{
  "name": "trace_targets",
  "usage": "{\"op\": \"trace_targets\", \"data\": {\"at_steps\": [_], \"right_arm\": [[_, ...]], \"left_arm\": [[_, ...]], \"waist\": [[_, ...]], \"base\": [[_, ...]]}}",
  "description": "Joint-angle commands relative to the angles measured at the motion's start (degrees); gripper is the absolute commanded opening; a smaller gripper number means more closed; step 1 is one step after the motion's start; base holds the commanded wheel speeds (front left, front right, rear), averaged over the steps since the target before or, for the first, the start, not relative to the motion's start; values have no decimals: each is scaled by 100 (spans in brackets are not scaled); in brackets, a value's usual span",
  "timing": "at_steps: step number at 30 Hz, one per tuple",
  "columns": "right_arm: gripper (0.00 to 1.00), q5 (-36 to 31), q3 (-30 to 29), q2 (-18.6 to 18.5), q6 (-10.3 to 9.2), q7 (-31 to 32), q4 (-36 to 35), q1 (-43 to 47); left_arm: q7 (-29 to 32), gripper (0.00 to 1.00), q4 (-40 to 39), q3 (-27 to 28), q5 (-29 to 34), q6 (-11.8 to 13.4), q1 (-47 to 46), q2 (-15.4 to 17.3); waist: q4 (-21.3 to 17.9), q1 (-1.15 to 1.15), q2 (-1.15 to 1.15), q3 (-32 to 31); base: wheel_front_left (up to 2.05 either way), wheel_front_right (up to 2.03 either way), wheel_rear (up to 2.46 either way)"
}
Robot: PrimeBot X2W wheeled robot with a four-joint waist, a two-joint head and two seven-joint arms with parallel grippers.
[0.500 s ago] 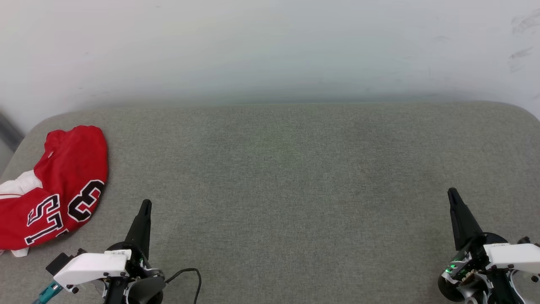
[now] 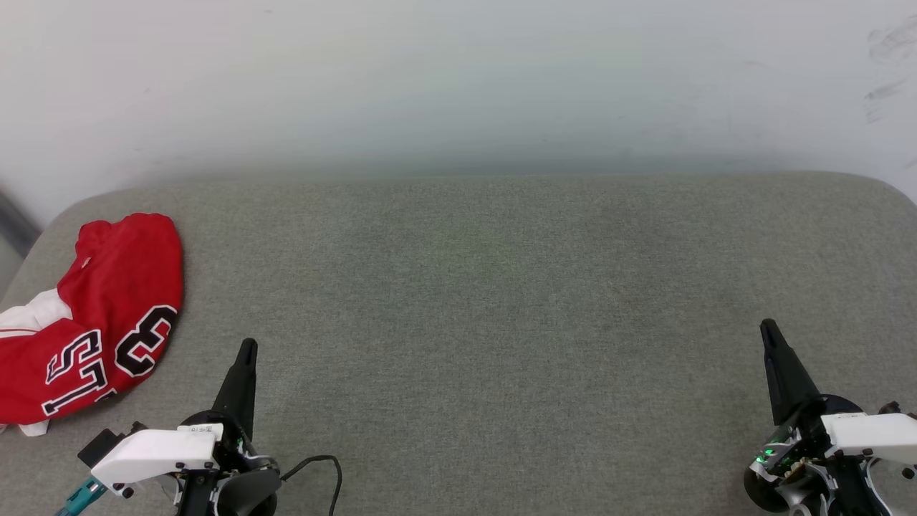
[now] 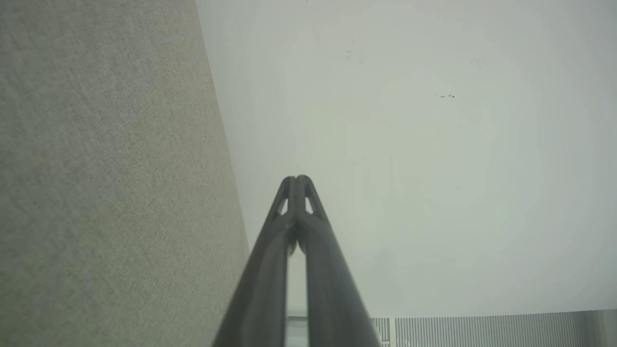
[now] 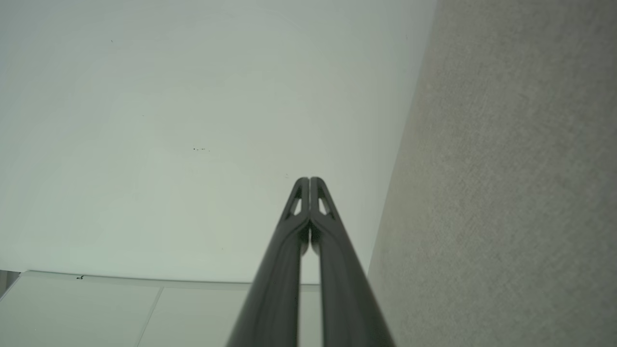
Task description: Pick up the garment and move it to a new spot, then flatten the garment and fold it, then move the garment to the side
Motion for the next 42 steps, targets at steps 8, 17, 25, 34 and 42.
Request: {"op": "trace_targets", "data": {"at_steps": [8, 17, 25, 34, 42], "right_arm": [[0, 21, 1, 23, 0, 2, 5, -64], [0, 22, 1, 23, 0, 2, 5, -64], [0, 22, 1, 24, 0, 2, 5, -64], [100, -15, 29, 1, 0, -112, -73, 84], [100, -247, 100, 2, 0, -343, -285, 239]], "left_arm": [[11, 0, -3, 6, 4, -18, -45, -7], [11, 0, -3, 5, 4, -18, -45, -7], [11, 0, -3, 5, 4, -18, -45, -7], [-98, 100, -32, -143, 48, 2, 17, -1], [-340, 100, -178, -464, 207, 2, 3, 7]], "waist": [[0, 0, 0, 0], [0, 0, 0, 0], [0, 0, 0, 0], [1, 0, 0, 1], [31, 0, 0, 1]], "base": [[0, 0, 0], [0, 0, 0], [0, 0, 0], [0, 0, 0], [0, 0, 0]]}}
